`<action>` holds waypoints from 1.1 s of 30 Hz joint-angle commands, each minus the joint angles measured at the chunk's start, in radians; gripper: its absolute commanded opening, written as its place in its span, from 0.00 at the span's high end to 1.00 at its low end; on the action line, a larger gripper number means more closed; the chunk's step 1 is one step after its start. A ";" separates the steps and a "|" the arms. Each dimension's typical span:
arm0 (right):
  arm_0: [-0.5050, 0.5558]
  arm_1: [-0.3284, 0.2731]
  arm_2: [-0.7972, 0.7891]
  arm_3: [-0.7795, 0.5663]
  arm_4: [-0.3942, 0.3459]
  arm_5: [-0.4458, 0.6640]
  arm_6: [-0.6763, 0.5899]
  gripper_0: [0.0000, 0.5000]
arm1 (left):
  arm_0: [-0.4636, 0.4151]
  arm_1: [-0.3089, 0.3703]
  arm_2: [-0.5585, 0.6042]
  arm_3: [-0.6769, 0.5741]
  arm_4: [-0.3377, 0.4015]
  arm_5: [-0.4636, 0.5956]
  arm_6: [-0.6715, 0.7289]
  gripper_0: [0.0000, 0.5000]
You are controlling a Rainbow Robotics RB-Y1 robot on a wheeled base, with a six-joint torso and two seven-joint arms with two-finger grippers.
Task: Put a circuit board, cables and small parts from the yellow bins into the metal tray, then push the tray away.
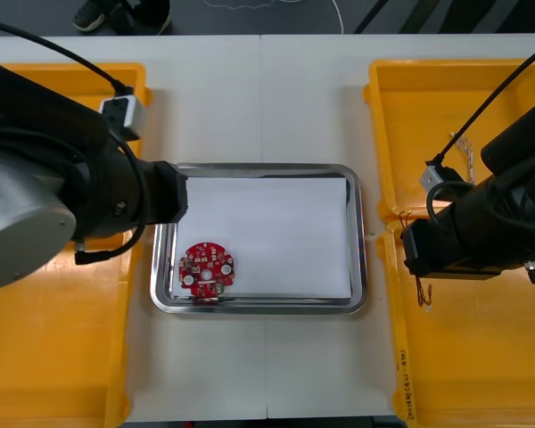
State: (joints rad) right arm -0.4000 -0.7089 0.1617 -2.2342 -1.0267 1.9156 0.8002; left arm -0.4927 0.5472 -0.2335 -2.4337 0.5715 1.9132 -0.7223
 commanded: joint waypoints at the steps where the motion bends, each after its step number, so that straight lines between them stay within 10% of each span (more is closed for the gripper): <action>1: -0.033 -0.014 0.009 -0.007 -0.010 0.004 0.103 1.00 | 0.006 0.077 0.086 -0.030 0.050 0.007 -0.080 0.00; 13: -0.122 0.048 0.087 0.068 0.020 0.004 0.364 1.00 | -0.015 0.148 0.316 0.151 0.156 0.007 -0.270 0.00; 33: -0.267 0.175 0.254 0.100 0.197 0.004 0.823 1.00 | -0.152 0.275 0.324 0.556 0.205 0.007 -0.480 0.00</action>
State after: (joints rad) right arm -0.6134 -0.5692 0.3790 -2.1298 -0.8492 1.9159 1.5540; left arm -0.5824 0.7699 0.0745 -1.9150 0.7647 1.9137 -1.0478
